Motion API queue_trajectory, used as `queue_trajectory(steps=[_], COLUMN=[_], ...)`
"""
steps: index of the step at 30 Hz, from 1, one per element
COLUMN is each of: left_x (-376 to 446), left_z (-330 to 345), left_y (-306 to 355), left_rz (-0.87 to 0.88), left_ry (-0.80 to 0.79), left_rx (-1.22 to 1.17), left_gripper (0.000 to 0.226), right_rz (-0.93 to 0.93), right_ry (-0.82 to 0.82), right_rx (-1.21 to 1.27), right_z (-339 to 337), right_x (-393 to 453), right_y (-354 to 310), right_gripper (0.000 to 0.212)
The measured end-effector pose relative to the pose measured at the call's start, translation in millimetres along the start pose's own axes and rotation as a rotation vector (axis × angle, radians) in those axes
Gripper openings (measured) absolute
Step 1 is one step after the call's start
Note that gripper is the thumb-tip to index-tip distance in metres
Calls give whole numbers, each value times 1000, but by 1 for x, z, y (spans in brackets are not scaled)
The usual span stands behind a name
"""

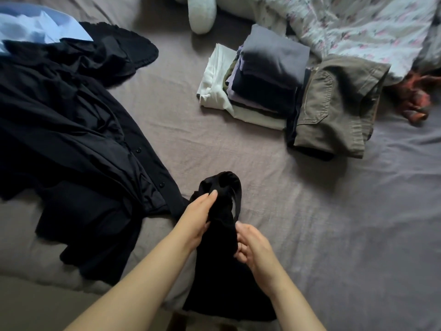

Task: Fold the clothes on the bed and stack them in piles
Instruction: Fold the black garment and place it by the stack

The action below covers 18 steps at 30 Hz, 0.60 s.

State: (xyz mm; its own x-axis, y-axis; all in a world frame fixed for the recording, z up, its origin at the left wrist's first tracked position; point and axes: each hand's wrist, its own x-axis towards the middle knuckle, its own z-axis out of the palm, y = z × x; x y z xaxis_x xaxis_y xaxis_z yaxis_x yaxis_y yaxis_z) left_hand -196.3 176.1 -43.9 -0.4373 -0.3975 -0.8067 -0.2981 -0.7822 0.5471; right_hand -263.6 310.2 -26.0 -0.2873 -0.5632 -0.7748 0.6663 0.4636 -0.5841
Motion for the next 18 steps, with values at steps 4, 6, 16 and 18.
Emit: queue_trajectory(steps=[4,6,16,18], left_x=[-19,-30,-54,-56], left_z=[-21,-34,-93,-100], left_y=[-15,-17,-28,-30], left_rz=[182,291,368,348], left_ry=[175,335,857,892], left_rx=[182,174,475,493], left_gripper=[37,33,26,25], right_rz=[183,326,58,86], right_ry=[127,161,354,364], right_rx=[4,-25,333,574], right_z=[8,12,32,27], right_x=[15,23,17,13], right_y=[-3,-1,9,8], right_gripper=[51,45,18,21])
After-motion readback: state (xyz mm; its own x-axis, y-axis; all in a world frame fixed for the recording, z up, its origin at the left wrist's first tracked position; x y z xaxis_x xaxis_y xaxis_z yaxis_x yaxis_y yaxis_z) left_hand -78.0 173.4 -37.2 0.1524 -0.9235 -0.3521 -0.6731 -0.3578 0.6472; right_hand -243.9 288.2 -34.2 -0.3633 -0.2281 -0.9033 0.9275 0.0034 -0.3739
